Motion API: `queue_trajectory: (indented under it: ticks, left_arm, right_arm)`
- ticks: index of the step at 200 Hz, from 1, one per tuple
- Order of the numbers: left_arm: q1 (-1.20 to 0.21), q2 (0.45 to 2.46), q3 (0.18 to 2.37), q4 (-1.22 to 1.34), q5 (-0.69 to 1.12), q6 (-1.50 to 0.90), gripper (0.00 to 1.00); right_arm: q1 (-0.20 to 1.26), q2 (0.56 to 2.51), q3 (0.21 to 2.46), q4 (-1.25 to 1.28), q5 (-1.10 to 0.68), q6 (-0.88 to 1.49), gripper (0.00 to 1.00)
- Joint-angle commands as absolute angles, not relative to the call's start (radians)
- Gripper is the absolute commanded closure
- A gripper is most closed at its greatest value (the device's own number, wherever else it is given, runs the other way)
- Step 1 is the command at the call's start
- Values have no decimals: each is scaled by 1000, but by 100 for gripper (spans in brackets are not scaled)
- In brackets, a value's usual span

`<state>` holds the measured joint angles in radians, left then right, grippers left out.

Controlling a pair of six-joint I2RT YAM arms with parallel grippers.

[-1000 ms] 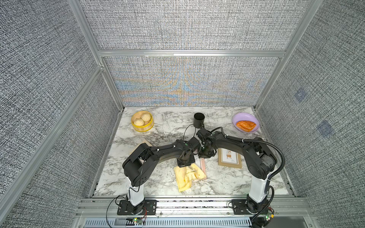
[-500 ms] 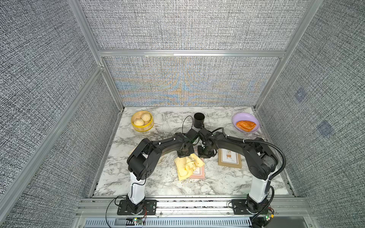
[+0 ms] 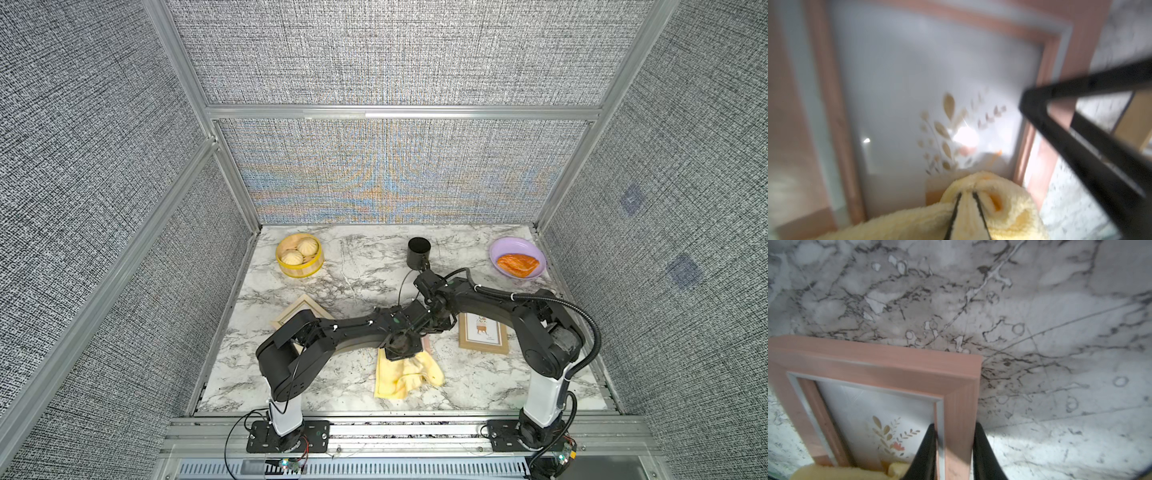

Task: Wipe the picture frame with a cloth
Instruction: Wipe the dirt from the picture frame.

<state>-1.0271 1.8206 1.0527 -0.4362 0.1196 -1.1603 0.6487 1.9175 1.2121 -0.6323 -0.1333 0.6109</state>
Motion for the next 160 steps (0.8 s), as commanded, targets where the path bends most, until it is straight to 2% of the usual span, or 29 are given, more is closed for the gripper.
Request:
queue_trajectory:
  ticks: [1,74,115,160]
  left_arm:
    - [-1038,1826,987,-574,205,-1242,100]
    - [-862,1869,1150,-531,30,-1180,100]
    - [-816,1935,1258,-547,20,-1110,100]
    - [-839,1904,1137,-563,60,-1137,100]
  right_arm:
    - [653,1961,1196,-712,-89,611,88]
    - [653,1955,1176,-709,-89,613,88]
    - [654,1942,1152,-699,-87,622,88]
    - [655,1937,1161,-702,-84,624,88]
